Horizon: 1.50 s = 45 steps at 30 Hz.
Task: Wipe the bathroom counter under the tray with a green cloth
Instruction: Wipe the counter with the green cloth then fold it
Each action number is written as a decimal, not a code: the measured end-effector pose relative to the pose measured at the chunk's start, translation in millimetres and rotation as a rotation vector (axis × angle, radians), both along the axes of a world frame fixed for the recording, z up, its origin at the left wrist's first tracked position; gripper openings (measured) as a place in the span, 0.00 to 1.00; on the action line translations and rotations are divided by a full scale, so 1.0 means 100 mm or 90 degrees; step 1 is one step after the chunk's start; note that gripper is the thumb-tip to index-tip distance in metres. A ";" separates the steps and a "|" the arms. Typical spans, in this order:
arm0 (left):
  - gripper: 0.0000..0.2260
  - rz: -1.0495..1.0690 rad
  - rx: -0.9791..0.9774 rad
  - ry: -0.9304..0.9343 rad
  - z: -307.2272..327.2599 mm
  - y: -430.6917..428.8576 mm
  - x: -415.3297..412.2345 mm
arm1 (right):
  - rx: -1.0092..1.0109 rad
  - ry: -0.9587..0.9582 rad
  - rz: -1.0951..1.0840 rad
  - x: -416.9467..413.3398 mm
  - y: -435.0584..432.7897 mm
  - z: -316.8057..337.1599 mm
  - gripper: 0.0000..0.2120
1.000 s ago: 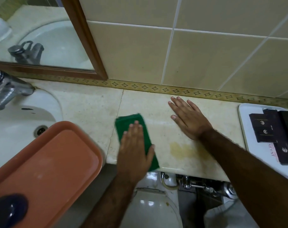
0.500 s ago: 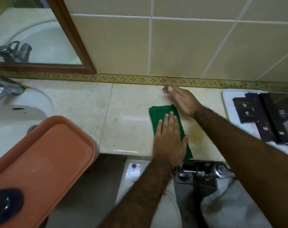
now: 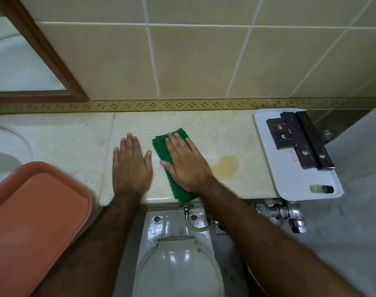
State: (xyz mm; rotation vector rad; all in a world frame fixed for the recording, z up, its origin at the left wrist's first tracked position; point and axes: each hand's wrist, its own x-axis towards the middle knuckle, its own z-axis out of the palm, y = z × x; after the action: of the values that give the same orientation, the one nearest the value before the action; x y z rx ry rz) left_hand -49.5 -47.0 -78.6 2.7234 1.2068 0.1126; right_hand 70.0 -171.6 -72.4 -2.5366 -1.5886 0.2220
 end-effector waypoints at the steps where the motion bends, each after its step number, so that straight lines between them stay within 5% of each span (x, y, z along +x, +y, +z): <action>1: 0.30 -0.001 0.003 0.001 0.00 0.01 0.00 | 0.000 0.001 0.004 0.04 0.04 0.01 0.35; 10: 0.30 -0.017 0.008 -0.003 -0.01 0.03 -0.01 | -0.013 0.042 -0.322 0.73 -0.31 0.04 0.36; 18: 0.30 -0.012 0.016 0.001 0.02 0.01 -0.01 | -0.010 -0.003 -0.613 -0.04 -0.84 -0.01 0.36; 20: 0.30 -0.009 0.015 0.005 0.01 0.01 -0.01 | -0.023 0.005 -0.582 -0.12 -0.68 0.00 0.36; 26: 0.30 -0.017 0.030 -0.007 -0.03 0.03 -0.02 | -0.005 0.018 -0.144 -0.49 -0.22 -0.01 0.35; 33: 0.29 -0.016 0.035 -0.015 -0.02 0.04 -0.02 | -0.006 -0.013 -0.507 -0.14 -1.10 -0.04 0.36; 37: 0.29 -0.016 0.039 -0.011 -0.04 0.04 -0.01 | -0.013 -0.011 -0.446 0.26 -0.86 -0.03 0.36; 42: 0.30 -0.020 0.040 -0.011 -0.06 0.04 -0.02 | -0.024 -0.001 -0.187 0.06 -0.90 -0.01 0.34; 45: 0.29 -0.023 0.038 -0.012 -0.04 0.03 -0.02 | 0.025 -0.012 -0.335 -0.16 -1.34 -0.09 0.33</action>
State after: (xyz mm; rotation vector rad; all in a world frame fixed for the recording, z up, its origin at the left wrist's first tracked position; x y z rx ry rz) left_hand -51.8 -43.9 -82.7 2.7868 1.1679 0.1731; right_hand 54.5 -305.4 -81.8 -2.8118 -0.8663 0.1036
